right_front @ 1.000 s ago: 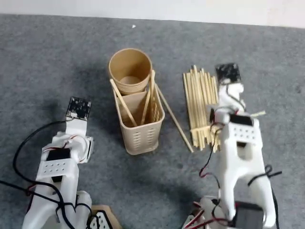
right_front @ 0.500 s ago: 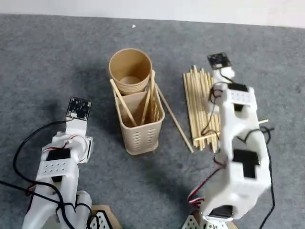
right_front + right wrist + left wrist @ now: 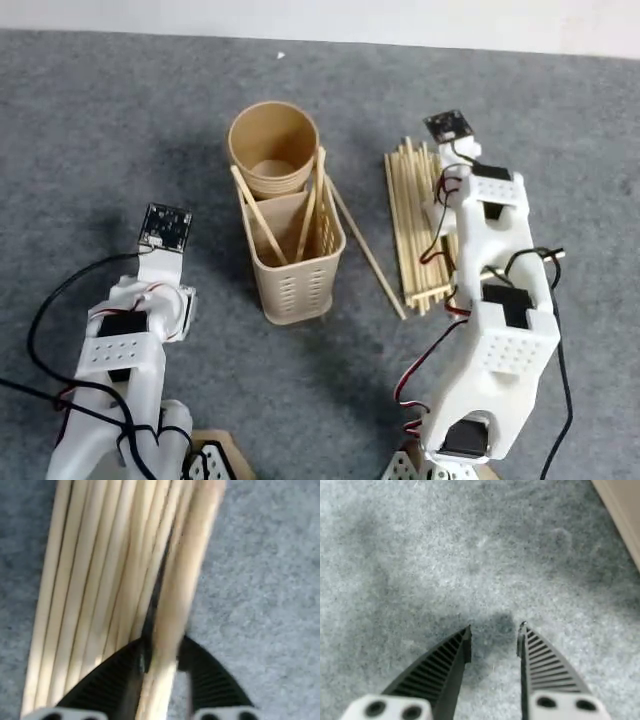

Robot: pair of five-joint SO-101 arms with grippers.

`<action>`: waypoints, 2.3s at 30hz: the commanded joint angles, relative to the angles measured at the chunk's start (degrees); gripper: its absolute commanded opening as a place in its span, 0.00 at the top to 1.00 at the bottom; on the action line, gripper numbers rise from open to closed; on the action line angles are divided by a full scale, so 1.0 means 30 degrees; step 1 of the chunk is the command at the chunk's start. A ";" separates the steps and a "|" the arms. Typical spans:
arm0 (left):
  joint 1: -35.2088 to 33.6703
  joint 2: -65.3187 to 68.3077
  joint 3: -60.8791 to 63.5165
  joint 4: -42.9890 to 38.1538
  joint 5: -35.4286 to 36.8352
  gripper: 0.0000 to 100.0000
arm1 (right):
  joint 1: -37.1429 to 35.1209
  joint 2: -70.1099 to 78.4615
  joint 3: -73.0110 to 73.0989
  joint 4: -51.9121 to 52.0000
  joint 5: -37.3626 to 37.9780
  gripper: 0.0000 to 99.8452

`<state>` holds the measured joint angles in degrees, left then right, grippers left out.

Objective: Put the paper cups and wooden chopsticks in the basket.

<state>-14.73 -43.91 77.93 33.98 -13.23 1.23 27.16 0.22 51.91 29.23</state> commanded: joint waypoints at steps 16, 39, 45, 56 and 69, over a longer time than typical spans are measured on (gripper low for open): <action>0.0249 -0.0190 -0.0073 -0.0293 0.0059 0.82 | 0.0073 -0.3355 -0.0484 0.2212 0.0205 0.86; 0.0249 -0.0190 -0.0073 -0.0293 0.0059 0.82 | 0.0513 -0.1158 -0.1538 0.2242 0.0645 0.97; 0.0249 -0.0190 -0.0073 -0.0293 0.0059 0.82 | 0.0337 -0.2857 -0.2476 0.2242 -0.1348 1.00; 0.0249 -0.0190 -0.0073 -0.0293 0.0059 0.82 | -0.0337 -0.5348 -0.5465 0.2212 -0.4571 0.99; 0.0278 -0.0190 -0.0073 -0.0293 0.0059 0.82 | -0.5700 -1.1297 -0.8835 0.2037 -0.8322 0.99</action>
<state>-14.73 -43.91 77.93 33.98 -13.23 -12.31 -1.05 -23.69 58.33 6.99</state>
